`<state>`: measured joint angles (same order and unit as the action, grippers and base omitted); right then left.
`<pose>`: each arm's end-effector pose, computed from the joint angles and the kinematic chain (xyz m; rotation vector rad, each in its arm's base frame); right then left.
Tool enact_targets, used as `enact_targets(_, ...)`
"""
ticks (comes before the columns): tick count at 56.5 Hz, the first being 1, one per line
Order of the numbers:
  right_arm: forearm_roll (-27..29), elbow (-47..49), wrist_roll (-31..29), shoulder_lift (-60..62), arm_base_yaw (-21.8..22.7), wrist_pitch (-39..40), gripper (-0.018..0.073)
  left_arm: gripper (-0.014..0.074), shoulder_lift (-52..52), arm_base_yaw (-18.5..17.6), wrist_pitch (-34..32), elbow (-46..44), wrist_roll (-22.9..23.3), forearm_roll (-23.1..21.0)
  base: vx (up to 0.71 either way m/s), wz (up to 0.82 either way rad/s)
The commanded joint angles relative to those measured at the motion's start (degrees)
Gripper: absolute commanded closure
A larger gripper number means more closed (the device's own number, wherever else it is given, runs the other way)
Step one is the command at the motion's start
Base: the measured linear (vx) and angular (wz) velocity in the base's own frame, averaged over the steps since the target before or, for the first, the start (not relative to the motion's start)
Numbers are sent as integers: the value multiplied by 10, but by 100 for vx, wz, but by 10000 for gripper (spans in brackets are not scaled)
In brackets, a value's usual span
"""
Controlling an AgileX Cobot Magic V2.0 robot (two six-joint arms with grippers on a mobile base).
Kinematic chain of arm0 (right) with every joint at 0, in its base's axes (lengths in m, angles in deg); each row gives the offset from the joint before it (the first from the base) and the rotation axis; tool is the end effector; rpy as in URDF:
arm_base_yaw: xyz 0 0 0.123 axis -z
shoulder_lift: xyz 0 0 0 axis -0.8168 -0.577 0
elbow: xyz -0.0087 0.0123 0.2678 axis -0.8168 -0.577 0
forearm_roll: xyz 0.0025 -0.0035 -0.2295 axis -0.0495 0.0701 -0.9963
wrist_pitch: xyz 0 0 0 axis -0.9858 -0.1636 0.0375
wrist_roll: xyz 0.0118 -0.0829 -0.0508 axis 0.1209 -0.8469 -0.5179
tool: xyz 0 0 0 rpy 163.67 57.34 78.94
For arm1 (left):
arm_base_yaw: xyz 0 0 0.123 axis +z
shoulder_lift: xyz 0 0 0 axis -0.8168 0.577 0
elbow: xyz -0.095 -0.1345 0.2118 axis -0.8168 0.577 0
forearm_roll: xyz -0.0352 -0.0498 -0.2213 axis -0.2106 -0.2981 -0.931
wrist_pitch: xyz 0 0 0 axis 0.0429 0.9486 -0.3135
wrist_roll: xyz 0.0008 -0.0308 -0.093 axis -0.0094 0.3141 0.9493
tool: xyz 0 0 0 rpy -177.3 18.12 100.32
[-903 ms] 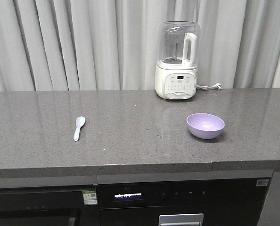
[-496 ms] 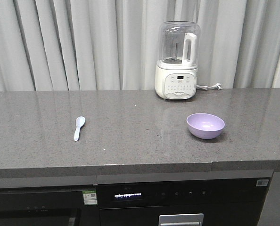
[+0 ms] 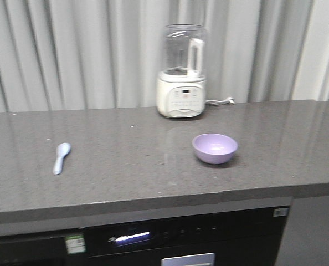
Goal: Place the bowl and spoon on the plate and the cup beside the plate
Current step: 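Drive the base toward the spoon and lilac bowl on the counter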
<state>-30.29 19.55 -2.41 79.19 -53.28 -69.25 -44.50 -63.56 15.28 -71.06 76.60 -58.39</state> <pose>0.0581 -0.0023 0.1937 0.1104 1.6057 0.0540 0.0573 -0.0088 0.2017 0.1439 1.5373 -0.0946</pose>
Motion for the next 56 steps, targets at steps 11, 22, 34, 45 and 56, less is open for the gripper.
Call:
enact_targets(11,-3,-2,-4,-4,1,51,568,594,-8,0,-46,-16,3,-3,15,-49)
enact_targets(22,-3,-2,-4,-4,1,51,568,594,-8,0,-46,-16,3,-3,21,-40)
enact_targets(34,-3,-2,-4,-4,7,51,568,594,-8,0,-46,-16,3,-3,27,-6)
enact_targets(45,-3,-2,-4,-4,6,51,568,594,-8,0,-46,-16,3,-3,32,43)
enact_targets(56,-3,-2,-4,-4,6,51,568,594,-8,0,-46,-16,3,-3,33,57)
